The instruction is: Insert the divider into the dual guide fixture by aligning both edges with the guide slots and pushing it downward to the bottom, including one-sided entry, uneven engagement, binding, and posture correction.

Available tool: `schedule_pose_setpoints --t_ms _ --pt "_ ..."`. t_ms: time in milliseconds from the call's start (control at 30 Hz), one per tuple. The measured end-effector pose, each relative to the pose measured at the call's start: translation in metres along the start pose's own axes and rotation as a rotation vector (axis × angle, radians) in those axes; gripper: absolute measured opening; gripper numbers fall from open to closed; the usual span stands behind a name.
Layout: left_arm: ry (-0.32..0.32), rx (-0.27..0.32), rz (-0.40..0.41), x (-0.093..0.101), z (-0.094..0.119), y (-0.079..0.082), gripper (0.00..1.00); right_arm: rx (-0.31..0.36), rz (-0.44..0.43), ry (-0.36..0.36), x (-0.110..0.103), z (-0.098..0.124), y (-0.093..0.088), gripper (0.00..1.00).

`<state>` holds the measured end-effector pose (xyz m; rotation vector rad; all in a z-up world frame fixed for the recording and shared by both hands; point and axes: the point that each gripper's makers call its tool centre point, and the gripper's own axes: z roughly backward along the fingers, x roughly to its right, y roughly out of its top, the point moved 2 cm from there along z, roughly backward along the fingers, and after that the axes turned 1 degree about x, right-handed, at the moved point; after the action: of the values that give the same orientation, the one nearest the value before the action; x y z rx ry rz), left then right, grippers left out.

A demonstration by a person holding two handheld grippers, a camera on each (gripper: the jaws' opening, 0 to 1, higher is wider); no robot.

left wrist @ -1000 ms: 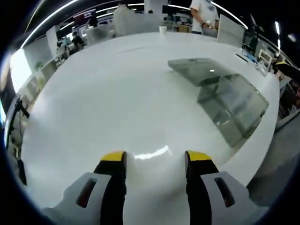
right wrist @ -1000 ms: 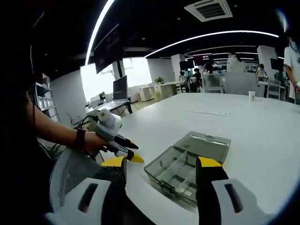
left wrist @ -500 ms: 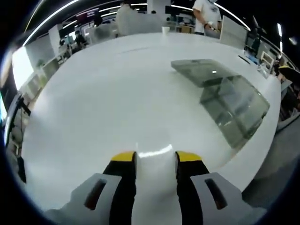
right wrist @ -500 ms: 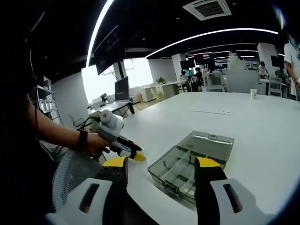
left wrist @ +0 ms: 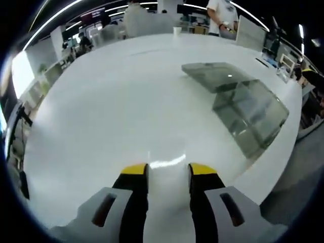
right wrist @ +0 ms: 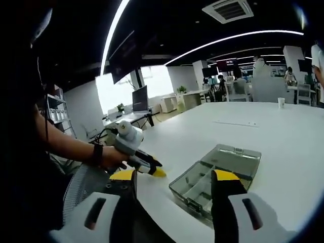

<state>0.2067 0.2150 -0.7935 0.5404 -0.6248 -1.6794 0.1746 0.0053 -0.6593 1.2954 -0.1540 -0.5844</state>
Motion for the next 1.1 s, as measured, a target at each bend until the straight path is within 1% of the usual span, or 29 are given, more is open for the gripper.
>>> schedule_pose_setpoints --t_ms 167,267,333,433,500,600,667,833,967,1033,1067,1100 --pt "-0.006 0.012 -0.020 0.002 0.001 0.003 0.28 -0.001 -0.005 0.010 0.001 0.000 0.001 0.56" --pt "-0.011 0.006 -0.022 0.003 0.000 0.002 0.28 -0.013 -0.003 0.009 0.003 0.000 0.000 0.55" --pt "-0.013 0.006 -0.020 0.003 0.000 0.003 0.28 -0.009 -0.008 0.012 0.002 -0.001 0.002 0.54" --pt "-0.018 0.024 -0.017 0.004 0.002 0.007 0.28 -0.012 0.003 0.017 0.001 -0.002 0.003 0.55" --pt "-0.026 0.028 -0.026 0.007 0.002 0.008 0.28 -0.026 0.005 0.010 0.002 -0.002 0.001 0.55" --pt "-0.042 0.030 -0.052 0.014 0.005 0.011 0.28 -0.025 0.003 0.006 0.003 -0.001 0.001 0.54" --pt "-0.044 0.049 -0.072 0.016 0.008 0.016 0.28 -0.027 0.001 0.003 0.005 -0.001 0.000 0.55" --pt "-0.052 0.073 -0.062 0.020 0.014 0.021 0.28 -0.037 -0.012 0.002 0.007 -0.002 -0.002 0.54" --pt "-0.055 0.095 -0.061 0.022 0.019 0.028 0.28 -0.051 -0.016 0.016 0.006 -0.005 -0.003 0.53" --pt "-0.061 0.108 -0.052 0.026 0.024 0.034 0.28 -0.055 -0.018 0.020 0.006 -0.006 -0.002 0.53" --pt "-0.059 0.131 -0.060 0.029 0.027 0.039 0.28 -0.056 -0.023 0.021 0.007 -0.007 -0.002 0.53" --pt "-0.056 0.137 -0.070 0.030 0.029 0.042 0.28 -0.053 -0.024 0.020 0.008 -0.007 -0.001 0.53"
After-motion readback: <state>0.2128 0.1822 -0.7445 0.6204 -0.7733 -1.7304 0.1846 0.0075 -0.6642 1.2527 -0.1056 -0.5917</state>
